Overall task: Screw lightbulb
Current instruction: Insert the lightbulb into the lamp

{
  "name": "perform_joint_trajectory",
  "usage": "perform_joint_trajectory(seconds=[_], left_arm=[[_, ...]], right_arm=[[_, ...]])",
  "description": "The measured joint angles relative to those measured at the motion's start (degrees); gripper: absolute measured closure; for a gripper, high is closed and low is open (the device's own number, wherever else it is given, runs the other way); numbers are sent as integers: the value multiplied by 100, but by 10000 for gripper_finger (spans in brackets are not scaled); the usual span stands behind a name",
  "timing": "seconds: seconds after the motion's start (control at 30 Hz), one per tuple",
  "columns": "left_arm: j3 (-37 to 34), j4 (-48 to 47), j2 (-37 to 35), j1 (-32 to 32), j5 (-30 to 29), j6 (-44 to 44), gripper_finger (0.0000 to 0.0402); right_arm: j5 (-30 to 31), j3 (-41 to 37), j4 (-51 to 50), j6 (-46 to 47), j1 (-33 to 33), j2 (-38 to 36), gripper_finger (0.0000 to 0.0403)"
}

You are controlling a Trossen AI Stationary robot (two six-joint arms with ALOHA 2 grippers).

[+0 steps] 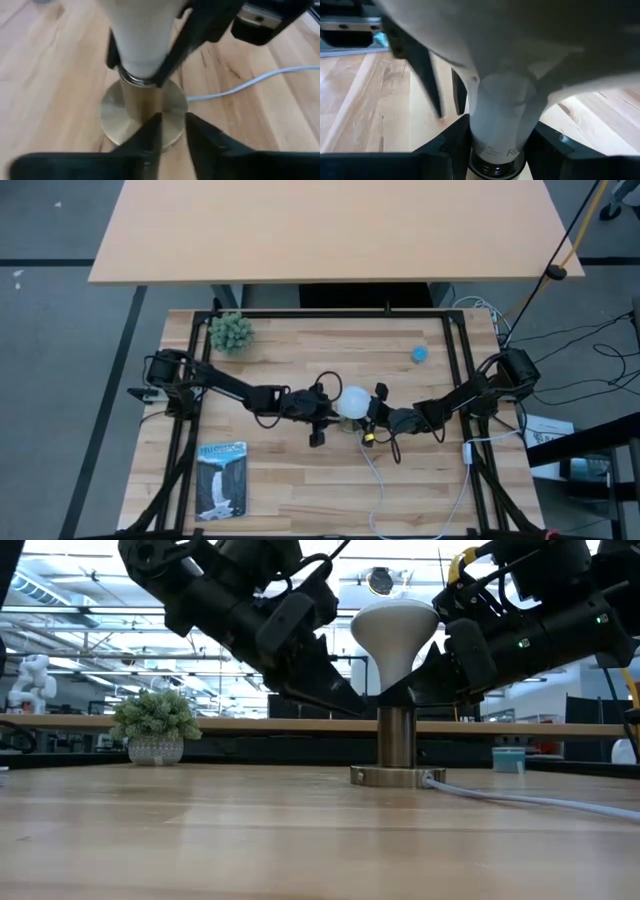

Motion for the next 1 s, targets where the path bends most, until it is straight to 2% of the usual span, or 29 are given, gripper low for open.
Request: perform_joint_trajectory(seconds=[0.1,0.17,0.47,0.6,0.73,1.0], left_arm=[[0,-9,-11,112,-1,245,380],[0,-46,-9,220,-50,377,395],[0,342,-9,716,-201,391,398],[0,815,-9,794,112,393,399],[0,924,-9,770,449,386,399],[0,1027,-9,580,485,384,399]], right_arm=[[-33,0,-2,0,0,-2,252],[-116,0,0,2,0,-2,252],[-138,0,-2,2,0,-2,249],[-136,0,-2,2,0,-2,249],[-136,0,-2,2,0,-2,248],[-139,0,2,104,4,-2,248]])
